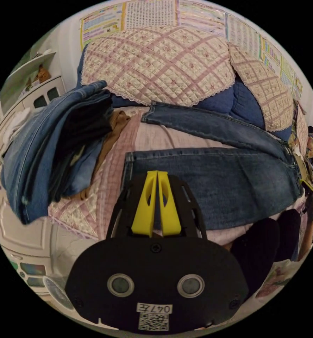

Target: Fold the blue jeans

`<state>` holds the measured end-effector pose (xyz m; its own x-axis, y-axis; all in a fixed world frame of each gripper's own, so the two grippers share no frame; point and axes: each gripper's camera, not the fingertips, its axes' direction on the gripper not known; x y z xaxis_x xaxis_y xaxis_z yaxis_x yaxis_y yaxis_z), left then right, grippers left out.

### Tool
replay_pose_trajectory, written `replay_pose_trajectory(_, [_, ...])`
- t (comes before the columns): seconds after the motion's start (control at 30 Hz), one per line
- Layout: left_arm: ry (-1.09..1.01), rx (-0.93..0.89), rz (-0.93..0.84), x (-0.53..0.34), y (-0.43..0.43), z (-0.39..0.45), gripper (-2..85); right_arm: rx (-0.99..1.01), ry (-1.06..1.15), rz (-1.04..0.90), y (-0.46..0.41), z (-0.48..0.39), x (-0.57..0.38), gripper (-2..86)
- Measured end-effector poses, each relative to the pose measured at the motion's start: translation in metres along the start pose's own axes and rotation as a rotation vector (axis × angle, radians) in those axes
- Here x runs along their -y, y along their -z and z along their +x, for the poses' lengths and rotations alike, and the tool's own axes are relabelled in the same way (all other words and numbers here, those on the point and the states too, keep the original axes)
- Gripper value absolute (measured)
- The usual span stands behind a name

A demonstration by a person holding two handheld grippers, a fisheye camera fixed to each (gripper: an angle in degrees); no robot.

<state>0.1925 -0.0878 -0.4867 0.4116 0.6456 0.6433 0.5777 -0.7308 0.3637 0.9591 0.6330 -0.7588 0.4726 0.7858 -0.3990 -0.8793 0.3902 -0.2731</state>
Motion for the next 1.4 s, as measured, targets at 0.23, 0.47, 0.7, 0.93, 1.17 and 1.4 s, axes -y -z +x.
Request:
replay_pose_trajectory(0.23, [0.024,0.054,-0.133,0.049,-0.077,0.005,-0.9,-0.153,0.022,0.028,0.004,0.080,0.070,3.4])
replay_pose_trajectory(0.47, [0.008,0.121,-0.093,0.050,-0.106,0.029,-1.0,-0.280,0.020,-0.074,-0.031,0.197,0.171,9.0])
replay_pose_trajectory(0.7, [0.026,0.100,-0.103,0.057,-0.132,0.033,-1.0,-0.257,-0.162,-0.115,-0.064,0.285,0.234,11.8])
replay_pose_trajectory(0.93, [-0.004,0.128,-0.125,0.059,-0.160,0.040,-1.0,-0.143,-0.274,-0.201,-0.072,0.355,0.251,3.0])
replay_pose_trajectory(1.17, [0.014,0.160,-0.105,0.048,-0.192,0.039,-0.9,0.014,-0.023,0.064,0.030,0.318,0.228,-1.0])
replay_pose_trajectory(1.4, [0.164,0.058,-0.031,0.039,-0.206,0.018,6.1,0.179,0.209,0.333,0.199,0.279,0.123,-1.1])
